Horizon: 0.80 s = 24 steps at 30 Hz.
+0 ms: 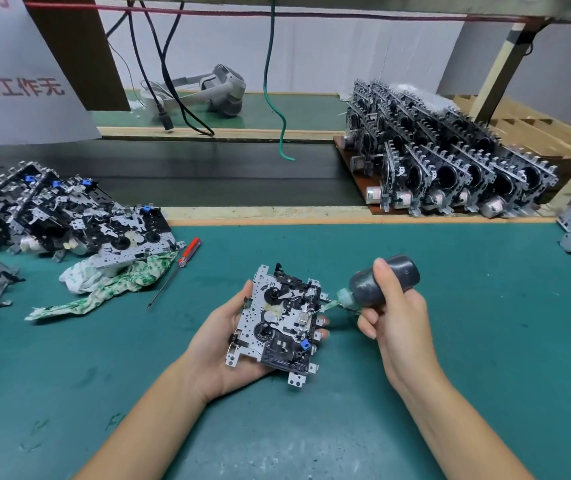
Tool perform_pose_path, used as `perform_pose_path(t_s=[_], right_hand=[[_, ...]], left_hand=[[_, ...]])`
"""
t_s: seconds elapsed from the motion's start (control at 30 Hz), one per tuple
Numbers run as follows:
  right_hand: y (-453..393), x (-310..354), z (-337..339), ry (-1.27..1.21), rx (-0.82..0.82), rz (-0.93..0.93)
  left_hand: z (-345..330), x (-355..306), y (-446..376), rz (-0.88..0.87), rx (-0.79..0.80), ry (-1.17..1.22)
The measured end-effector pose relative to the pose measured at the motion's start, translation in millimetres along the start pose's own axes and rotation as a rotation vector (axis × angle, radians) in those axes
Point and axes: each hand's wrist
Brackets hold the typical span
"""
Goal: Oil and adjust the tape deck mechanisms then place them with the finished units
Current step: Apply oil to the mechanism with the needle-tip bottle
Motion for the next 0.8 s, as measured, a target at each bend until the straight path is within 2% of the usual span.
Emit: perform_pose_path(t_s=[0.8], right_hand=[[0.2, -1.0, -1.0, 0.0, 0.008, 0.038]], left_hand=[[2.3, -0.1, -0.3, 0.012, 0.0, 0.019]])
Point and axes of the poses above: each hand's wrist, its own y-axis away from the middle knuckle, its own z-axis out of the back of the hand, x = y × z, and after that the axes turned 15 degrees about z, right-handed
